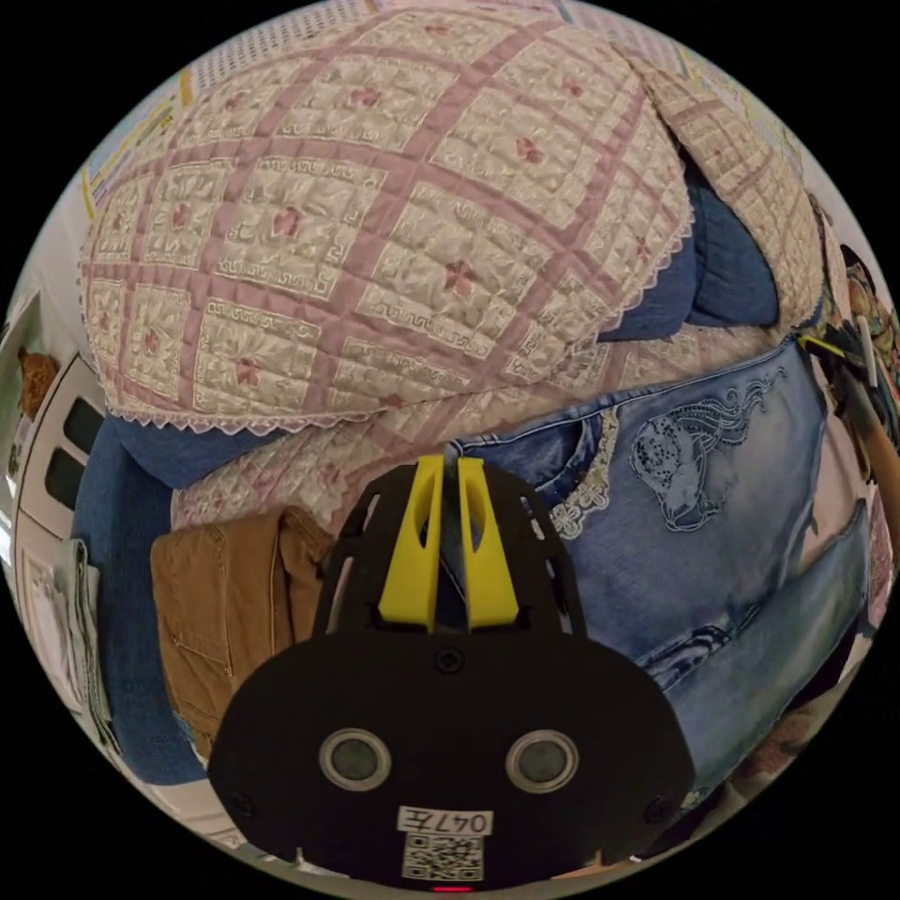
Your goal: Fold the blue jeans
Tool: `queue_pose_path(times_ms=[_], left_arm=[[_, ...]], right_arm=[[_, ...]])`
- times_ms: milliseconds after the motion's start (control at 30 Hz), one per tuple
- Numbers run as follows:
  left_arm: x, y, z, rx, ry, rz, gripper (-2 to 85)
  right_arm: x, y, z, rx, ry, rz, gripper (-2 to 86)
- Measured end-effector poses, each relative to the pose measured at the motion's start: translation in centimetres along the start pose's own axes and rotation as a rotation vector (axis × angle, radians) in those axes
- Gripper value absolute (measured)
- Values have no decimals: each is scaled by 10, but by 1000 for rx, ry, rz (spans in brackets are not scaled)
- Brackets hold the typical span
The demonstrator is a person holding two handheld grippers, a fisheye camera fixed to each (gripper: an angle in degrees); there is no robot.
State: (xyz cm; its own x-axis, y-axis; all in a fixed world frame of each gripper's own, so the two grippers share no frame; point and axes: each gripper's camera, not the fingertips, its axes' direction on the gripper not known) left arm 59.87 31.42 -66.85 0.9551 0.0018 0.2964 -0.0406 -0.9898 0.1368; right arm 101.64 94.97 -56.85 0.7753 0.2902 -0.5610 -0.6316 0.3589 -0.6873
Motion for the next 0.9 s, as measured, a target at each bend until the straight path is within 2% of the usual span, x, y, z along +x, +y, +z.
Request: queue_pose_path(times_ms=[133,167,267,400,500,567,700,767,833,900], left_arm=[[7,26,58,-165,1,-51,60],[3,40,62,-149,-11,-102,86],[-12,83,38,-41,-18,-222,130],[-29,171,-37,194,64,-303,122],[-32,279,-93,245,220,-350,113],[-27,387,-116,247,337,-434,113],[-11,561,-105,184,478,-692,133],[9,656,-74,126,621,-857,147],[27,701,-49,99,724,-913,153],[39,722,-28,95,770,-922,154]], right_arm=[[6,5,33,-191,59,109,52],[8,7,32,-184,59,112,57],[11,22,0,-59,90,132,70],[-2,72,-85,184,18,7,71],[-8,137,-139,229,-120,-21,81],[-8,186,-163,227,-160,3,66],[8,309,-189,158,-173,265,62],[19,357,-195,142,-193,420,68],[35,404,-202,147,-201,607,85],[47,425,-205,167,-228,697,97]])
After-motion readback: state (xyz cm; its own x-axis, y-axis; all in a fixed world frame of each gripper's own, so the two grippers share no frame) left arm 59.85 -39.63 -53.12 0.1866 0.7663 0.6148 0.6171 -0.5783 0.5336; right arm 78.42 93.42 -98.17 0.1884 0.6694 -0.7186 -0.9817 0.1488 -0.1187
